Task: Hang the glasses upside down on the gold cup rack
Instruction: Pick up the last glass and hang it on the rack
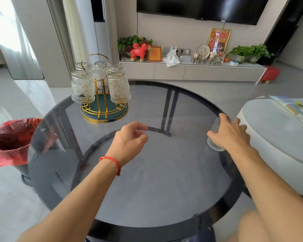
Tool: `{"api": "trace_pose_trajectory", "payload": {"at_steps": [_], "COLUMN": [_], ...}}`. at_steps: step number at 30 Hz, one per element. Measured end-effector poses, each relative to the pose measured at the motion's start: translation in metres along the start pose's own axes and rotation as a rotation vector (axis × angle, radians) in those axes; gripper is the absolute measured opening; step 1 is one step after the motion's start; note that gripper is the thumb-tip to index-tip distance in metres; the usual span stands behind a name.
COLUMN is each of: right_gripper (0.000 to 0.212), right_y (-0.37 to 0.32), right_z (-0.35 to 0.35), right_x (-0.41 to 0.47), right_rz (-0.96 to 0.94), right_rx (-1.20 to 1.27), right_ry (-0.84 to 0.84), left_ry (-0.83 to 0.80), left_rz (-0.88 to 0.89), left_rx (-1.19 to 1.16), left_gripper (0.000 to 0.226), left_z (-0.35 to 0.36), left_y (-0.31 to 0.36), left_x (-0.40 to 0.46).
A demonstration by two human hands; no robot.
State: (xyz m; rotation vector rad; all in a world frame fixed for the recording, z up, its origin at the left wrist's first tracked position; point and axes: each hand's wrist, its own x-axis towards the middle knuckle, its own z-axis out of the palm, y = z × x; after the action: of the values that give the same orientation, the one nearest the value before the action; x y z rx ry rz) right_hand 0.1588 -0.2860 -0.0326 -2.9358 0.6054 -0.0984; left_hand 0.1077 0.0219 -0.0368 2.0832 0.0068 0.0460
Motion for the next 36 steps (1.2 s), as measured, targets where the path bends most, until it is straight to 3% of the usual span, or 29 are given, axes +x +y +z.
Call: {"api": "trace_pose_trajectory", "payload": {"at_steps": [4,7,10,12,15,20,25,29,33,36], "right_gripper": [0.071,0.066,0.071,0.076,0.079,0.092,0.093,0.097,0.101,0.103], "right_y": [-0.001,-0.017,-0.049,-0.072,-0.098,-0.148,-0.206,-0.254,-0.298,-0.321], "right_z": [-0.006,-0.009,-0.005,0.001,0.008,0.001,-0.018,-0.038,-0.054,-0.058], "right_x": [-0.009,-0.033,-0.057,-0.071,-0.086,-0.086,-0.070,-0.057,-0.048,-0.043], "right_rz": [-0.117,-0.214,-0.219,-0.254,-0.347,-0.586,-0.711,-0.736,-0.792,-0.814], "right_rx": [0.211,0.634,1.133,1.304,1.205,0.888,0.861,0.934,0.890,0.861], "right_ry": [0.047,-0.062,-0.295,-0.372,-0.342,-0.340,-0.216,-0.083,0.034,0.062], "left_ry": [-0.080,-0.156,-0.262,-0.247,-0.046,0.180,0.356,0.514,0.622,0.686], "left_rz": [-0.043,-0.102,-0.269,-0.333,-0.321,-0.122,0.057,-0.031,-0.210,-0.209], "left_rx": [-0.057,-0.151,-0.486,-0.728,-0.807,-0.620,-0.675,-0.722,-0.788,-0.758], "left_gripper": [0.024,0.024,0.056,0.063,0.068,0.074,0.048,0.044,0.024,0.016], "left_z": [0.015,0.024,0.027,0.021,0.001,-0.033,-0.061,-0.077,-0.087,-0.095], "left_y": [0.006,0.009,0.014,0.016,0.014,0.007,0.001,-0.003,-0.011,-0.016], "left_x": [-0.005,-0.010,-0.014,-0.013,-0.005,0.010,0.022,0.031,0.034,0.037]}}
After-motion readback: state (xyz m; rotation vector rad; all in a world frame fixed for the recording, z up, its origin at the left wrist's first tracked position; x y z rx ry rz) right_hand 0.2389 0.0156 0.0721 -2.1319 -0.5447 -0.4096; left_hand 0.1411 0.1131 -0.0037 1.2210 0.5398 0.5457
